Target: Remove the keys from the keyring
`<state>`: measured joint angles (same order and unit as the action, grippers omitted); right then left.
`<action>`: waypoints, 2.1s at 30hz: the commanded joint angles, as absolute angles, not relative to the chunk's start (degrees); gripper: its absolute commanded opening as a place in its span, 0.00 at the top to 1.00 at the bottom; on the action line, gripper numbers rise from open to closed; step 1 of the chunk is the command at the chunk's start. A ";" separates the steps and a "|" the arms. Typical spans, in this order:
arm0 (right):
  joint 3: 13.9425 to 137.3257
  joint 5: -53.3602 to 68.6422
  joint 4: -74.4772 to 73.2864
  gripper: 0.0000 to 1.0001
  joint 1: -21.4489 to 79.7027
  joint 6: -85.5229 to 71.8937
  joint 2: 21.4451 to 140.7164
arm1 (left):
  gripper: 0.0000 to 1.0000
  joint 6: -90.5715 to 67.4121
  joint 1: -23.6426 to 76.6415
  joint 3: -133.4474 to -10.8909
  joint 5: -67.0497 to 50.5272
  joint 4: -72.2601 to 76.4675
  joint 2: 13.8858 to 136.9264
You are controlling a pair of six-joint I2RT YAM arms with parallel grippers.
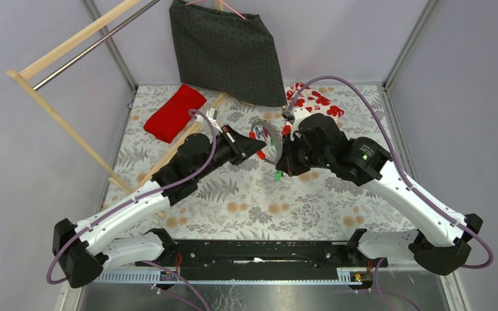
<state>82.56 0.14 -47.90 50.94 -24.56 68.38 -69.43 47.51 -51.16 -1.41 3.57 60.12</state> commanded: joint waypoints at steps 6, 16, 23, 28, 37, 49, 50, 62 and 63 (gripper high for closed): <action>90.62 3.93 -57.44 1.00 51.04 -21.94 72.14 | 1.00 -54.42 47.72 -52.58 -8.40 8.55 58.97; 88.40 3.95 -56.73 1.00 51.05 -20.65 73.50 | 1.00 -58.53 48.24 -48.26 -11.78 15.93 60.73; 85.98 3.06 -50.81 0.96 51.06 -21.93 71.05 | 1.00 -76.76 48.25 -40.33 -5.86 26.91 59.69; 83.58 0.71 -47.21 0.89 51.06 -23.31 68.06 | 1.00 -84.87 48.24 -38.18 -2.84 29.24 59.30; 81.17 -2.26 -40.07 0.84 51.02 -24.15 63.97 | 1.00 -91.58 48.25 -39.41 -1.28 29.92 60.37; 78.90 -4.72 -32.92 0.70 51.06 -23.47 57.94 | 1.00 -93.17 48.17 -45.26 2.11 27.48 60.99; 78.21 -4.79 -32.04 0.70 51.06 -23.31 56.98 | 1.00 -93.09 48.20 -45.75 2.37 27.23 61.00; 66.41 -3.16 -18.70 0.69 51.06 -22.69 47.51 | 1.00 -92.64 48.30 -51.58 3.43 25.47 62.97; 65.84 -3.58 -18.00 0.69 51.05 -22.36 47.09 | 1.00 -92.56 48.31 -51.85 3.47 25.30 63.00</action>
